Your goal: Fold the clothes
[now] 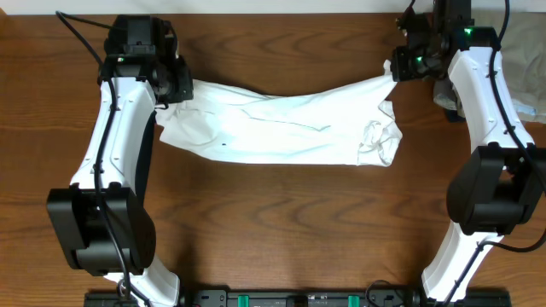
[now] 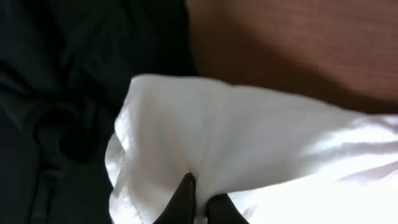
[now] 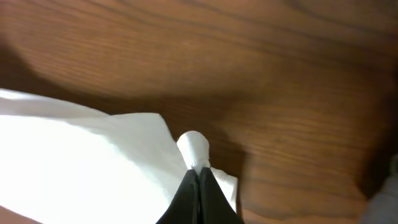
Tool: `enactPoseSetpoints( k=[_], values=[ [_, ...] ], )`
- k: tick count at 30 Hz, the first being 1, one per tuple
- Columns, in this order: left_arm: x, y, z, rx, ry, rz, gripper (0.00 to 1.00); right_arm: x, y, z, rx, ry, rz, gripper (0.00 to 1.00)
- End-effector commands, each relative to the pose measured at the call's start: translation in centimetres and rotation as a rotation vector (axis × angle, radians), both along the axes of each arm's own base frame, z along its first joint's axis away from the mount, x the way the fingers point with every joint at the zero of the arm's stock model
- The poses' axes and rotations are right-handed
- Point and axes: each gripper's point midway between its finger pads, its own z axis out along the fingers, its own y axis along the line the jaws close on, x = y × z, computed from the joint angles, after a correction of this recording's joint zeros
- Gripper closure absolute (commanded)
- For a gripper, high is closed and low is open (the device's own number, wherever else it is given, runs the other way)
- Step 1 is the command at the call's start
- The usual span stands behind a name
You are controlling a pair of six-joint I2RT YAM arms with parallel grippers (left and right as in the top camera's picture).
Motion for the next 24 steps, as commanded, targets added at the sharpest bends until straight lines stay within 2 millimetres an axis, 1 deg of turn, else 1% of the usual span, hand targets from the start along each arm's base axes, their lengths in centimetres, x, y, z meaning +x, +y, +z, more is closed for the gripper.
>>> enactPoseSetpoints(
  k=[1,6,7,8,10,12,13,14,19,23,24],
  values=[
    [1.2,0.4,1.8,0.003,-0.072,0.017,0.94,0.4,0.5,2.2,0.039,-0.052,0.030,0.99],
    [3.1,0.3,3.2,0.002,-0.169,0.016,0.94,0.9,-0.3,3.7,0.027,-0.098,0.024,0.99],
    [3.5,0.3,3.4,0.002,-0.185,0.017,0.92,1.0,-0.5,3.8,0.028,-0.103,0.020,0.99],
    [3.7,0.3,3.6,0.002,-0.198,0.017,0.86,1.1,-0.7,3.9,0.027,-0.106,0.017,0.99],
    [3.9,0.3,3.7,0.002,-0.207,0.016,0.84,1.1,-0.8,3.9,0.027,-0.105,0.013,0.99],
    [3.8,0.3,3.7,0.002,-0.204,0.016,0.85,1.0,-0.9,3.8,0.025,-0.104,0.016,0.99],
    [3.8,0.3,3.6,0.002,-0.201,0.016,0.92,1.0,-0.9,3.8,0.025,-0.104,0.016,0.99],
    [3.7,0.3,3.6,0.002,-0.198,0.016,0.94,1.0,-0.9,3.8,0.025,-0.104,0.016,0.99],
    [3.3,0.4,3.1,0.002,-0.174,0.016,0.94,1.0,-0.9,3.8,0.026,-0.103,0.016,0.99],
    [3.2,0.4,1.9,0.038,-0.151,-0.041,0.94,0.9,-0.8,3.7,0.024,-0.098,0.019,0.99],
    [3.2,0.4,1.5,0.049,-0.144,-0.059,0.89,0.9,-0.8,3.7,0.024,-0.098,0.019,0.99]
  ],
)
